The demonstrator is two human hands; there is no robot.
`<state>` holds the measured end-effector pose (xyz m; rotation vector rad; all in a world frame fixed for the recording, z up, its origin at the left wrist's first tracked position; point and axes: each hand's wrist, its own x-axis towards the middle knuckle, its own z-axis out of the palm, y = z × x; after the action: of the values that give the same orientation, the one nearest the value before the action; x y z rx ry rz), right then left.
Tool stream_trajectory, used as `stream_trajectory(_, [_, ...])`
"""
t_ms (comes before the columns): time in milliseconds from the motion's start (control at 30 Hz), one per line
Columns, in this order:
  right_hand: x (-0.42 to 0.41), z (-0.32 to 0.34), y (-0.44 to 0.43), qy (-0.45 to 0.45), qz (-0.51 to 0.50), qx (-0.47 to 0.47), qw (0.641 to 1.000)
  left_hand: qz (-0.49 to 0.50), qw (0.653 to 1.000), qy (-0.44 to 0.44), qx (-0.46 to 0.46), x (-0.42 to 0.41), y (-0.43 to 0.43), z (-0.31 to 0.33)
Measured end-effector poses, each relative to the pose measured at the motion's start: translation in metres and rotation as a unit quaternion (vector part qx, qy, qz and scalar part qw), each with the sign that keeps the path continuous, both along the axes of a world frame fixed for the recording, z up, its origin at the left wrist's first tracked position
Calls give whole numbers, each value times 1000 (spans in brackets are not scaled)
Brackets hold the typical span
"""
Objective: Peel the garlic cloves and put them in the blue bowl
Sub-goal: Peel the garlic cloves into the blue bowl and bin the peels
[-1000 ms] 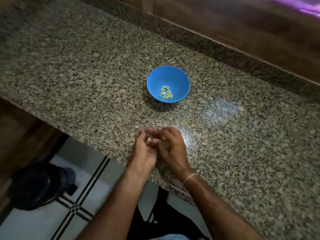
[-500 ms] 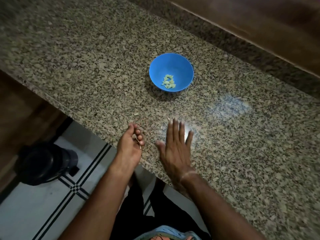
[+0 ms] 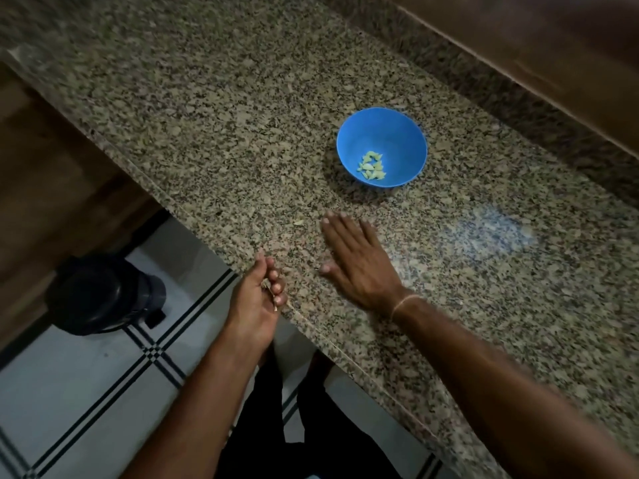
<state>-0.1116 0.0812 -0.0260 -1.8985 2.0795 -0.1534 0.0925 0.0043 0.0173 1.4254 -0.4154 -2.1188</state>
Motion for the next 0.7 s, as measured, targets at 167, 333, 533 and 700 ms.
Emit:
stream_trajectory(167, [28,9,54,-80,-37,-22,996,-4,1000,-6,0,-2,6,4])
stream_trajectory(333, [35,10,90,-39,-173,11,984,-1,1000,4,-4,-1,10,7])
stream_trajectory(533, [54,0,41,-23,-172,24,985,-15,1000,-1,-11,-3,13,8])
stream_trajectory(700, [64,0,22,-69,-69,-39,994,-15,1000,3,-6,-4,15,12])
